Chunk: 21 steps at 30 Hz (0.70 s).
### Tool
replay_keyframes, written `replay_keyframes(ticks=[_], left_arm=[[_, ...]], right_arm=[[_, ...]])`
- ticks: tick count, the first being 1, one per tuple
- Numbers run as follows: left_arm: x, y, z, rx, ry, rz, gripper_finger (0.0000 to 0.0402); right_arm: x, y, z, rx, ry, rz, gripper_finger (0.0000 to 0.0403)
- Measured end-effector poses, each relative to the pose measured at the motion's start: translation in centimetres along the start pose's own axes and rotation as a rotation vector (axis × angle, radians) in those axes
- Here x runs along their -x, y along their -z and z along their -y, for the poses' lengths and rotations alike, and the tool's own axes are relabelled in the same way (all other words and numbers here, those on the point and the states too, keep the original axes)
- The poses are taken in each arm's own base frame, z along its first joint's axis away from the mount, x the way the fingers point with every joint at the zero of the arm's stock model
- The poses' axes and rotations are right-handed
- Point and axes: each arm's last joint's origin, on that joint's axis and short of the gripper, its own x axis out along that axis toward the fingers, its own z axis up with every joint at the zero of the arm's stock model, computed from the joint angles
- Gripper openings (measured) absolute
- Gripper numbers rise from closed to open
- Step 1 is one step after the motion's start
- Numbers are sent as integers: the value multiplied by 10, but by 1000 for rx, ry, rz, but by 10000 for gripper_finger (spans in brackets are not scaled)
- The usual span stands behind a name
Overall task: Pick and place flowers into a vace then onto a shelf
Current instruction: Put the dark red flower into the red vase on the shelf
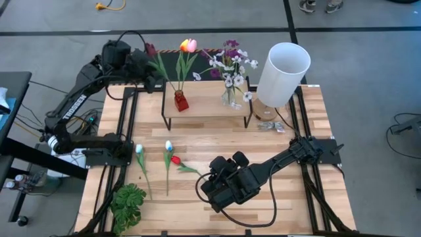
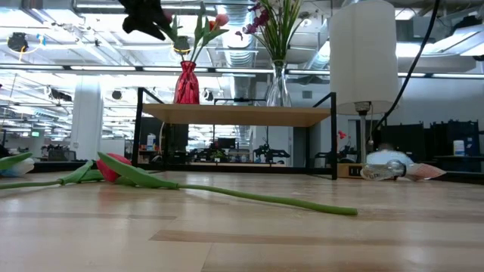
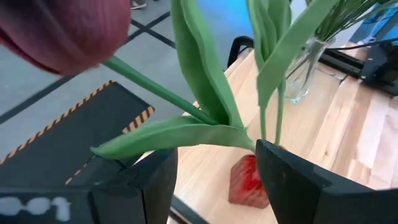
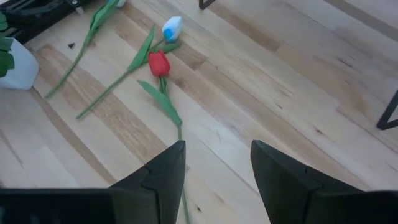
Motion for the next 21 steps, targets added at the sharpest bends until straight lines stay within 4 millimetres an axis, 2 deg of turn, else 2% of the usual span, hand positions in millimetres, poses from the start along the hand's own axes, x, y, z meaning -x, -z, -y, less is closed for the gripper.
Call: replay_keyframes(ticks=[14,21], left_arm=[[26,10,6,11,-54,-17,206],[23,10,6,16,-10,-22,206]], right_arm=[[-1,0,0,-3,-9,-33,173],[-1,0,0,-3,-15,-47,173]])
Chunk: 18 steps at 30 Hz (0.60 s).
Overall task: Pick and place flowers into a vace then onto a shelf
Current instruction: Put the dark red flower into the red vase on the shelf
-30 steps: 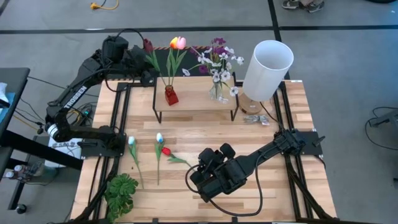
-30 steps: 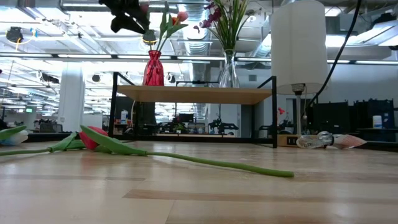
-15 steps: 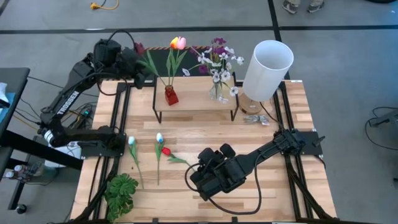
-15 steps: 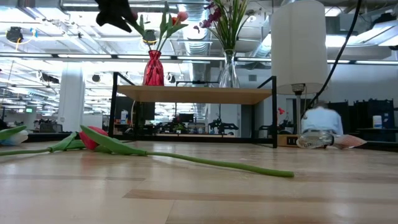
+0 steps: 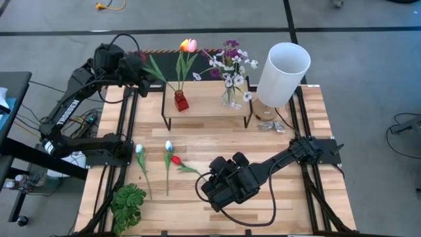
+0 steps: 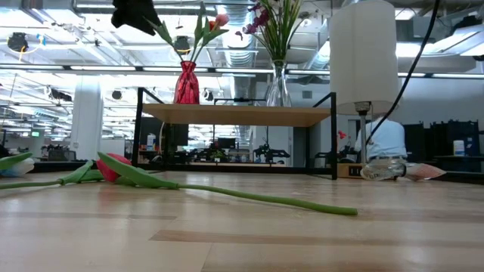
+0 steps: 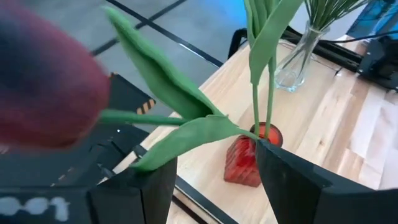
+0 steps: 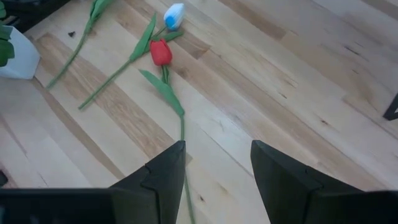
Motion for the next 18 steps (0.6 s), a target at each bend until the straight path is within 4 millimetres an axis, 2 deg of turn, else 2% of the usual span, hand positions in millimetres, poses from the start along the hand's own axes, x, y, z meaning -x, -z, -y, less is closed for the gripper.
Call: replay_keyframes(ticks=[9,18], left_arm=[[-23,-9,2,39,103,12,205],[-34,-9,17,-47,57,-33,176]], right_arm=[[4,5,-2,11,-11,-1,173],[4,6,0,33,9,-10,173]])
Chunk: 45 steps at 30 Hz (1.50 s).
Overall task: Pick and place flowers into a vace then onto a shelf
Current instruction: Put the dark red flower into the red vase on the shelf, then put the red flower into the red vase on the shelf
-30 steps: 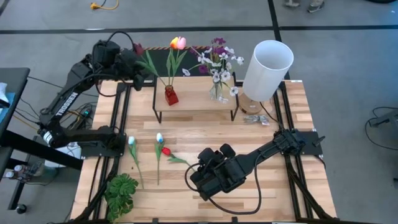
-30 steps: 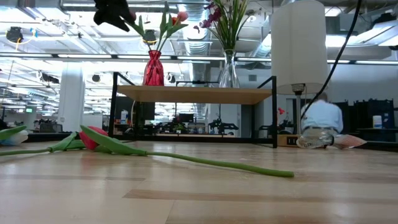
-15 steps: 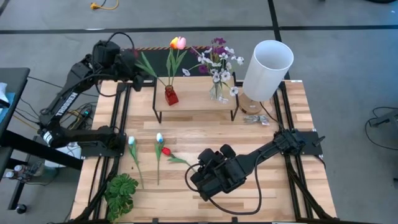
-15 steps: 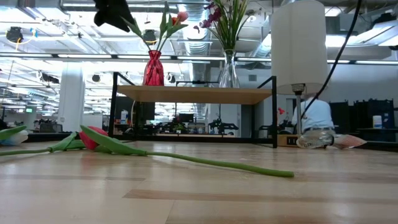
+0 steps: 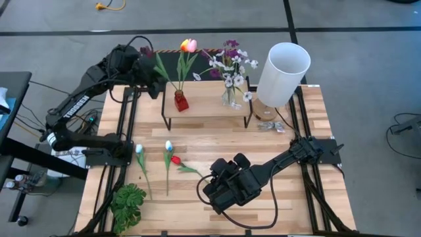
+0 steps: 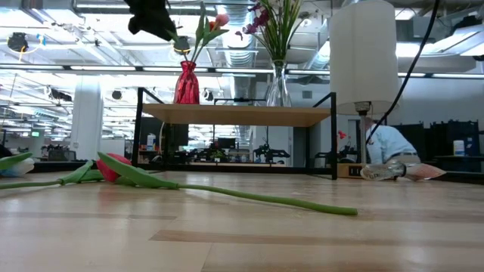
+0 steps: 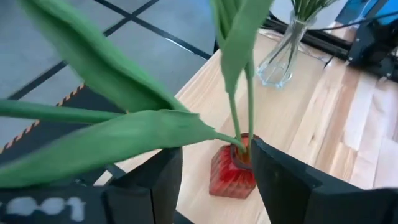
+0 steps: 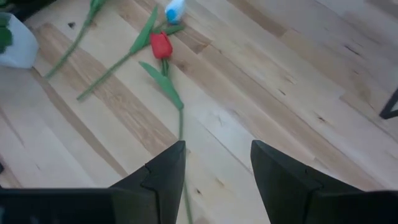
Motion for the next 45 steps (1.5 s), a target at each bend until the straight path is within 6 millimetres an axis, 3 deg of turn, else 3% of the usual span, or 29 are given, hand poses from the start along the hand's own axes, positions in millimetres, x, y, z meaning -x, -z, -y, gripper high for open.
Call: replay_keyframes(ticks=[5,11,22,25,30,36,41,45], left_arm=[[0,0,5,-27,11,-2,165],[9,9,-3,-52,-37,-65,165],[12,31,-2,-48,-44,-299,178],[16,40,1,-25,0,-390,178],[27,51,9,-5,94,-478,178],[44,56,11,-16,36,-466,178],[57,62,12,-20,-7,-461,178],[61,61,13,9,-29,-413,178]], right_arm=[[0,1,1,7,2,-26,173],[0,2,1,12,-6,-65,173],[0,4,0,87,-52,-157,173],[-6,-4,0,134,-106,-213,173],[-25,-36,-1,201,-294,-256,173],[-42,-62,8,238,-374,-263,173],[-69,-69,11,320,-385,-326,173],[-75,-71,9,348,-395,-311,173]])
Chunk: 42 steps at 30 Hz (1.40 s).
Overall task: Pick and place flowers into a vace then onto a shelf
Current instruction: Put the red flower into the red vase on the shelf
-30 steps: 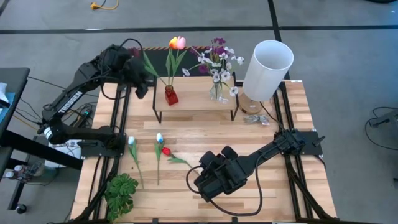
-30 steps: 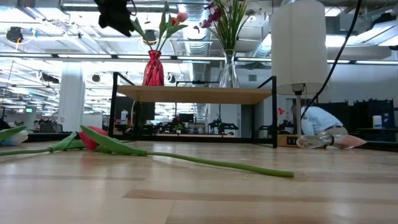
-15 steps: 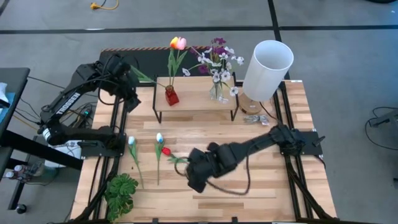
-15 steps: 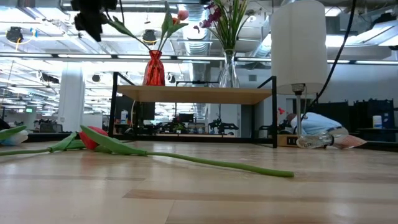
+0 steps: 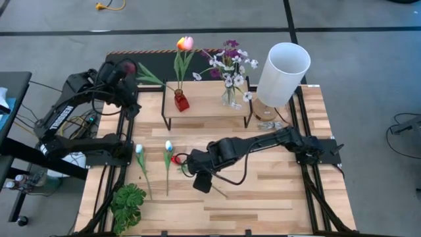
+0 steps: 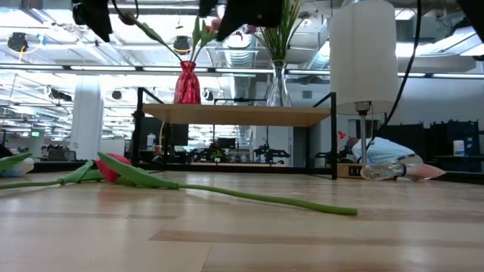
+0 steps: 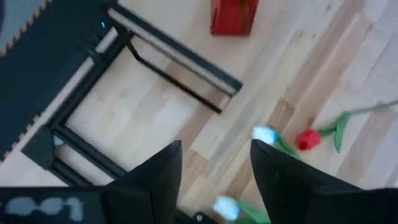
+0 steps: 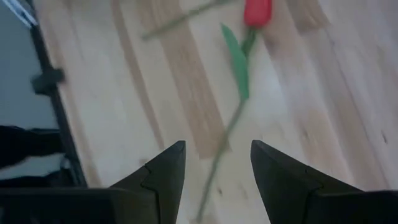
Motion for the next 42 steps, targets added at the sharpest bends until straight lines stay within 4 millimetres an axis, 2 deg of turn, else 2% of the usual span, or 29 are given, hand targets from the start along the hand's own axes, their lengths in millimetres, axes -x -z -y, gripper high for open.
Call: replay_keyframes(ticks=[7,15,18,21,25,27,30,35,37,42], left_arm=[[12,1,-1,21,-91,135,178],[32,11,1,45,-163,277,178],[39,17,2,72,-178,319,178],[49,26,5,95,-149,385,178],[61,41,11,111,-57,447,178],[66,48,14,97,2,468,178],[72,59,18,71,85,483,178],[71,66,22,36,168,439,178],[70,68,22,25,180,410,178],[69,71,23,14,196,387,178]], right_arm=[[-14,-2,-1,76,-5,-11,173],[-15,-11,13,79,-3,-2,173],[-17,-18,22,85,-63,-18,173],[-33,-28,32,70,-104,-21,173],[-43,-37,45,40,-100,-17,173],[-50,-36,51,27,-80,-58,173],[-67,-41,49,54,-122,-28,173],[-90,-37,46,60,-122,-73,173],[-106,-38,44,63,-125,-68,173],[-127,-36,43,64,-123,-77,173]])
